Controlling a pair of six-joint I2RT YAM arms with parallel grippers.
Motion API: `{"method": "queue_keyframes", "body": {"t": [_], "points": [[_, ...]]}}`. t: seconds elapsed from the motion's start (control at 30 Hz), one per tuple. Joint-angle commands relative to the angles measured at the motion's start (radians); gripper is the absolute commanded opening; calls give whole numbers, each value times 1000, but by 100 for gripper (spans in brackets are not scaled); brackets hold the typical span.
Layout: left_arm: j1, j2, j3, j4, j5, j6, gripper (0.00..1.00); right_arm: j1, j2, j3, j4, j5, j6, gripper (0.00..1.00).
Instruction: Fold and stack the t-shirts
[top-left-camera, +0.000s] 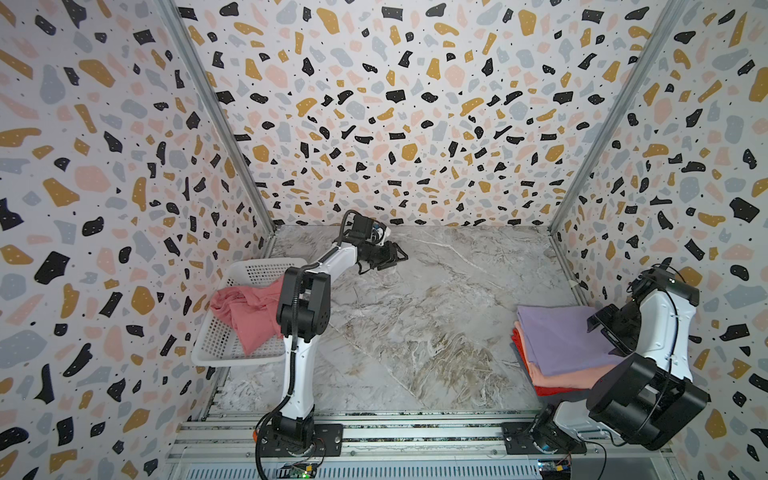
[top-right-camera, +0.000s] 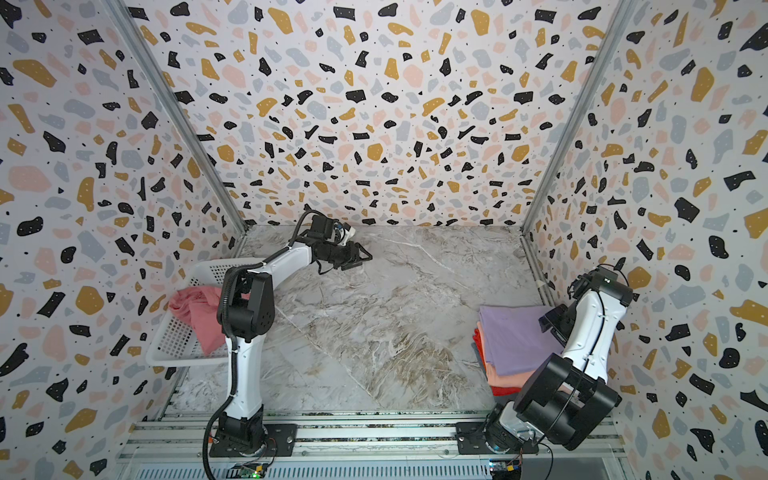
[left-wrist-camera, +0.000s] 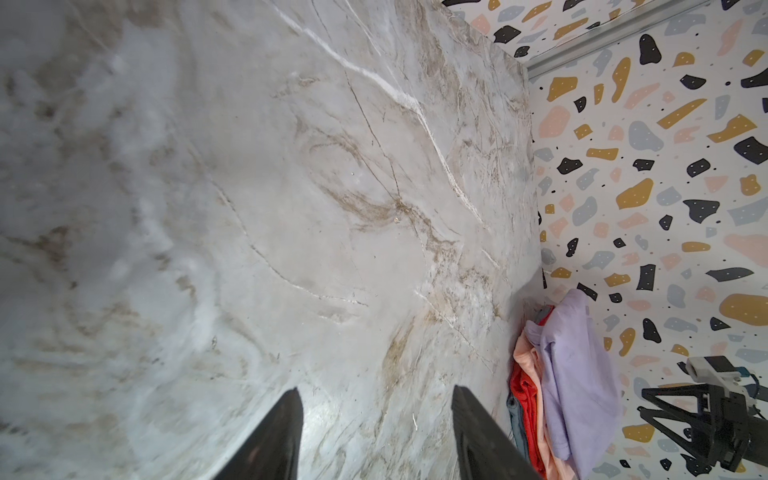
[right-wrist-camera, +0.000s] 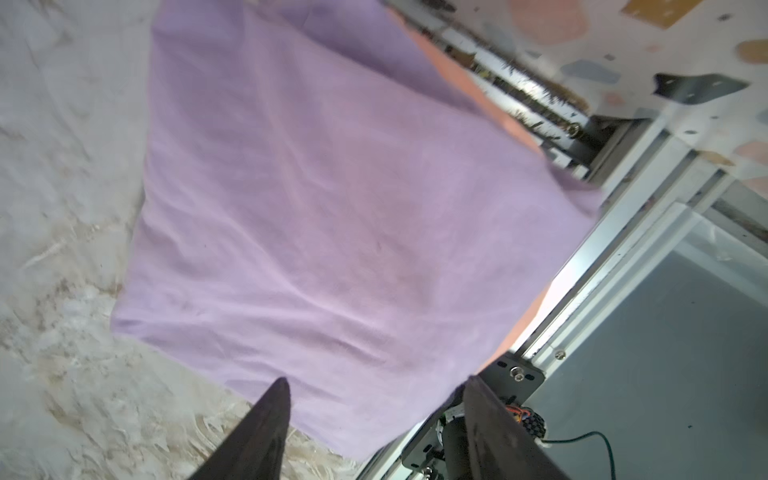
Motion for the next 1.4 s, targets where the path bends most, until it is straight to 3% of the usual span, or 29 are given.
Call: {"method": "queue_keyframes", "body": {"t": [0.0, 0.1, 0.2, 0.4, 0.63, 0.8, 0.9, 1.1, 1.37], "points": [[13, 5, 47, 11, 15, 1, 58, -15, -23, 85, -23, 2, 28, 67], [14, 15, 73, 1, 13, -1, 58, 52, -2, 145, 7, -4, 37, 66], [13, 10, 85, 0, 13, -2, 59, 196, 18, 168, 93, -21, 69, 66], [21, -33, 106, -24, -19, 4, 59, 370, 7, -70, 434, -122, 192, 67], [101, -182, 69, -26, -221, 7, 64, 649, -8, -207, 867, 70, 194, 71], [194, -352, -96, 56, -369, 0, 74, 750, 48, -222, 1191, 145, 120, 85], [230, -447, -174, 71, -419, 39, 100, 776, 95, -192, 1312, 132, 60, 94], [233, -686, -359, 146, -683, 169, 100, 834, 122, -176, 1427, 205, -80, 99], [236, -1104, -841, 513, -1018, 301, 100, 844, 35, -335, 1516, 282, -130, 99]]}}
